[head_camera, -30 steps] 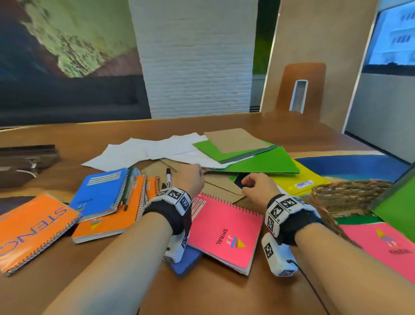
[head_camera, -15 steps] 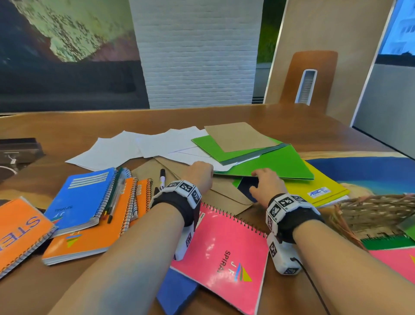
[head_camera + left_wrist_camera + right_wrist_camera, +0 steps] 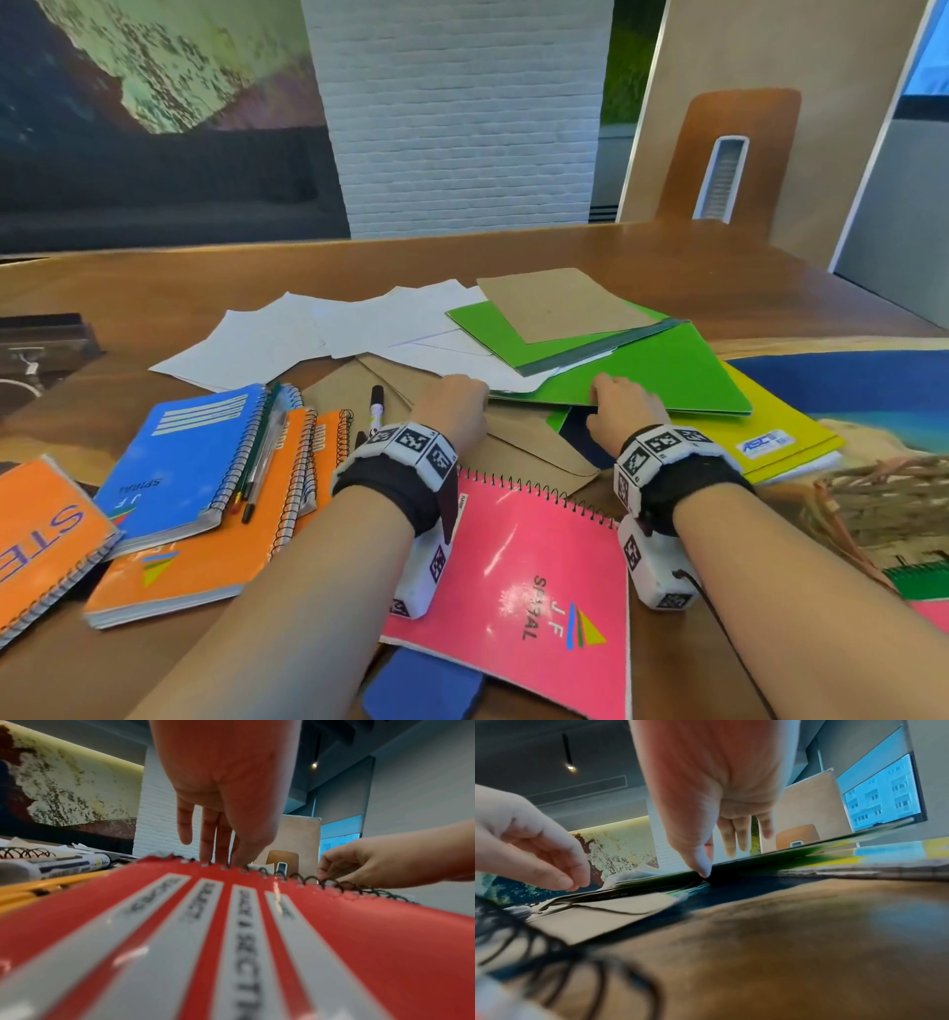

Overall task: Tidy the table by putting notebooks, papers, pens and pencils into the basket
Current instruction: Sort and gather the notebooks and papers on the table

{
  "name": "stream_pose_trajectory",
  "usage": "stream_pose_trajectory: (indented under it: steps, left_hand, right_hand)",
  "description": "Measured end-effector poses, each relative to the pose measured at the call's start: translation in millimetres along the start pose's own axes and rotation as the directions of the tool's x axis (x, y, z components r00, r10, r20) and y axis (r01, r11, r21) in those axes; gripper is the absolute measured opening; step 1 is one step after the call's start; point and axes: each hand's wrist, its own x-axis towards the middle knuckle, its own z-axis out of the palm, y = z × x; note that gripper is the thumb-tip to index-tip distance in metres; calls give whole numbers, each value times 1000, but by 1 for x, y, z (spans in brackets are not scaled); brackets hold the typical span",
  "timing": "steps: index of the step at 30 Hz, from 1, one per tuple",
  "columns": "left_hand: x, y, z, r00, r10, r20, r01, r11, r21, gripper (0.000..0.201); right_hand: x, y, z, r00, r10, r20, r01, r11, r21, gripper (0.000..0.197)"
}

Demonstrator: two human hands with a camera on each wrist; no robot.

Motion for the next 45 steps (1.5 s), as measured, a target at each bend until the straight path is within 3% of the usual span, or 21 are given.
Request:
stream_pose_trajectory:
  steps: [3,7,12,18,21,24,27,29,32,36,41,45]
  left_hand:
    - [-1,-4,0,1000,-17,-22,16,999,-45,26]
    - [-1,-4,-1,999,8,-34,-10,998,-59,25]
    - [1,-6,1,999,14,-45,-18,997,-73,23]
    - [-1,-6,1,998,30,-61,-35,995,-88,24]
    - [0,-6,1,997,27,-74,-34,995,-96,27]
    - [0,-5,1,993,6,-114,-16,996,-83,30]
    - [-2,-4,-4,969,11,-248,-22,999,-41,34]
    - [-2,-1,-6,943,68,-325,-83,996,-31,36]
    - [-2,10,-8,917,209,-339,-219,976,9,36]
    - [0,16,-7,952,225,-209,-224,974,29,29]
    - [-5,11,-10,969,172,-179,-177,984,-8,24]
    - [-10,5,-15,971,142,-191,-154,987,-51,26]
  right_hand:
    - [0,-4,0,999,-33,-9,33,999,-12,25]
    - [2,-3,-1,999,-46,17,46,999,24,32]
    - [2,-4,1,995,-92,36,93,995,-28,20]
    - [2,-7,-1,974,-80,210,119,976,-181,52]
    - [-2,-7,-1,986,-115,118,136,972,-194,54]
    - [-2,-5,-6,977,-149,-150,127,980,-152,41]
    - [-3,-6,-12,930,-198,-310,174,979,-103,29]
    - [-5,-12,-11,866,-265,-425,261,963,-71,25]
    - [-8,-19,-6,650,-394,-649,413,901,-133,33]
    - [-12,-27,-6,450,-565,-692,581,773,-254,23]
    - [-15,-46,0,323,-664,-674,670,664,-333,18]
    - [-24,-51,1,340,-698,-630,720,624,-303,13]
